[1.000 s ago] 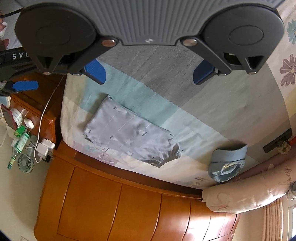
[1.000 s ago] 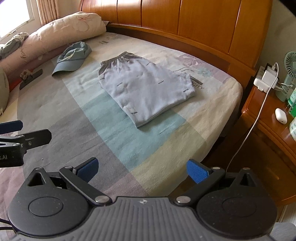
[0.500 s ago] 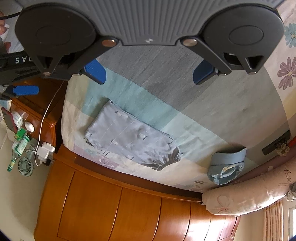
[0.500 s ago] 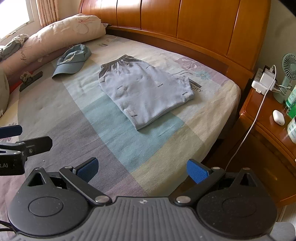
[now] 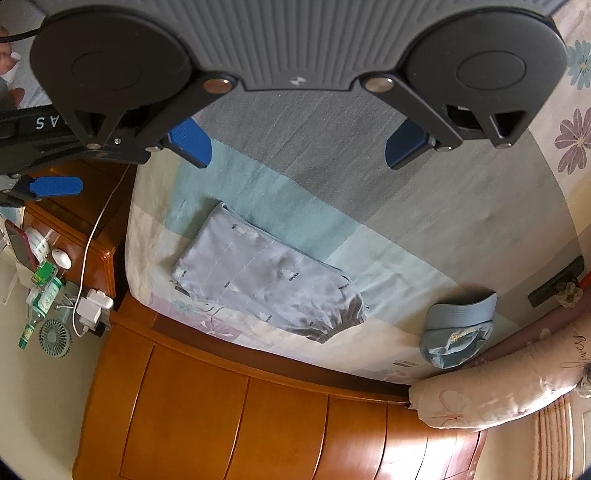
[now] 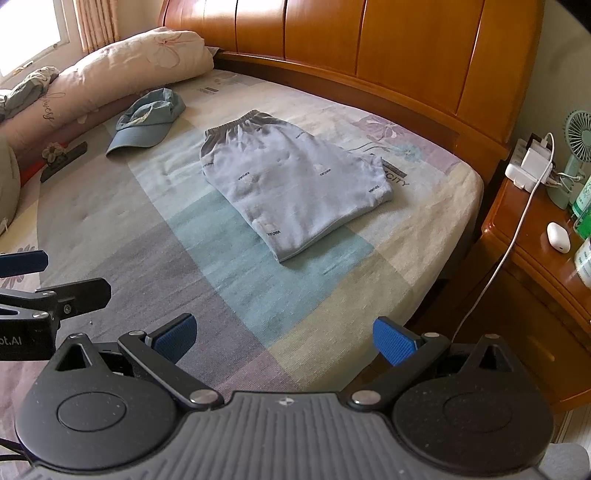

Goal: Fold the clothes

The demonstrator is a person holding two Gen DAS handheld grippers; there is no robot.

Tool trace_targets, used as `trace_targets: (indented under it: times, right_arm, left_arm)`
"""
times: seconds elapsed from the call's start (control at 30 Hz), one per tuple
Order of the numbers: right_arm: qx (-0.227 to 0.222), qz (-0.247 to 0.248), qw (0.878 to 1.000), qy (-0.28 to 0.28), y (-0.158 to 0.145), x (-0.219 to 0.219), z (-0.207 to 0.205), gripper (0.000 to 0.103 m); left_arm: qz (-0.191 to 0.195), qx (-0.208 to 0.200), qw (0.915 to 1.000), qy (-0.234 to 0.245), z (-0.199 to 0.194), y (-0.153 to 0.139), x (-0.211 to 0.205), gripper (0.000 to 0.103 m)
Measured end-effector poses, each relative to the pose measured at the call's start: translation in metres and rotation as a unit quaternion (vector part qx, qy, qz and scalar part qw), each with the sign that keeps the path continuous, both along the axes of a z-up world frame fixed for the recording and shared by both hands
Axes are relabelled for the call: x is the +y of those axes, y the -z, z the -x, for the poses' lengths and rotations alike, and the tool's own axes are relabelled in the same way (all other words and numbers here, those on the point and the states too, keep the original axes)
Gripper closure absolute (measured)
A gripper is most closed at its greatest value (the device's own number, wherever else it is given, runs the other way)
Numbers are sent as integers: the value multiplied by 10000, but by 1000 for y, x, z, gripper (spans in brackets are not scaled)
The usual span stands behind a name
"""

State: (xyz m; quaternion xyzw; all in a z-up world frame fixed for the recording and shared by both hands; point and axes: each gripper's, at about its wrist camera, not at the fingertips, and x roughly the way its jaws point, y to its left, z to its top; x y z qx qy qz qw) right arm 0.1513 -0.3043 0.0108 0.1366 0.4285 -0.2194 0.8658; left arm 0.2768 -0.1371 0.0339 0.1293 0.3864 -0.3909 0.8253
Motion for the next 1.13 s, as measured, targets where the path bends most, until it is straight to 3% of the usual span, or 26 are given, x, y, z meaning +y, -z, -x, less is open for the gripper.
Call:
trace_targets:
  times: [1.13]
  right_arm:
    - [65, 52, 10000, -49, 3, 2, -2, 0]
  left_arm:
    - [24, 82, 10000, 46, 3, 4, -2, 3]
